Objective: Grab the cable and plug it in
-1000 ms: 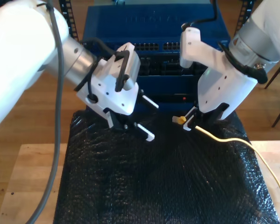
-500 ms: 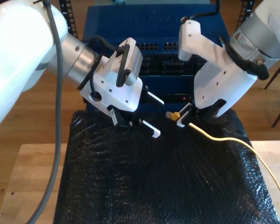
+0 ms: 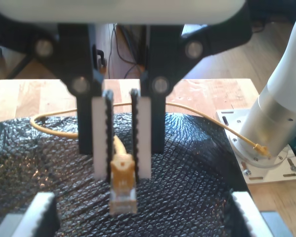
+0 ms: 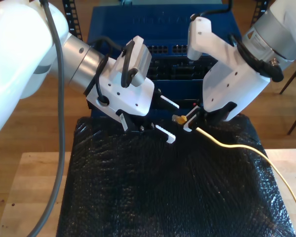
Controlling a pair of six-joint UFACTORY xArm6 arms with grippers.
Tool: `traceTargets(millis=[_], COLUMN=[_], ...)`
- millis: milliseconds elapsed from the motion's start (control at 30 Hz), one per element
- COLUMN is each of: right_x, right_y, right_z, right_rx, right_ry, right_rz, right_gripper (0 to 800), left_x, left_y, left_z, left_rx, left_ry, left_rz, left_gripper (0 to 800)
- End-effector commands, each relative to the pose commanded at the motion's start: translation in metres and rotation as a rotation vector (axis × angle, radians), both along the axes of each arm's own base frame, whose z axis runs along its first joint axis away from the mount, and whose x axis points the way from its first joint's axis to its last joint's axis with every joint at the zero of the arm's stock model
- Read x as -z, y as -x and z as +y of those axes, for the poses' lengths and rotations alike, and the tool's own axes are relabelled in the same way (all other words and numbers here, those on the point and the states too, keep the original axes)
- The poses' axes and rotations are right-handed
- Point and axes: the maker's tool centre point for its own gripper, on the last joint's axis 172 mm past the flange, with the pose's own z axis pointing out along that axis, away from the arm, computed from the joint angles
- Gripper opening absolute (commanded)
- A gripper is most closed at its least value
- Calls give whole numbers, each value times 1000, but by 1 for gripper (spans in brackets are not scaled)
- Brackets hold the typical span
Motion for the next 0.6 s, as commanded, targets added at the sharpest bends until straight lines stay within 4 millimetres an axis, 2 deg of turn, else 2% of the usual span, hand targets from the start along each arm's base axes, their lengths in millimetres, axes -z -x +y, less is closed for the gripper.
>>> traceTargets(millis=[133,300,600], right_x=[-4,-4,-1], right_y=[-2,-1,0], right_z=[1,1,1], right_rx=[0,0,0], right_ry=[-4,-3,-2], right_rz=[-8,-6,0], right_gripper=[7,7,7], left_x=[1,0,0], left_y=[0,0,0], left_z=[0,0,0], left_rx=[1,-1,-3], left_ry=[0,2,3], left_rz=[0,-3,-7], left_gripper=[709,638,563])
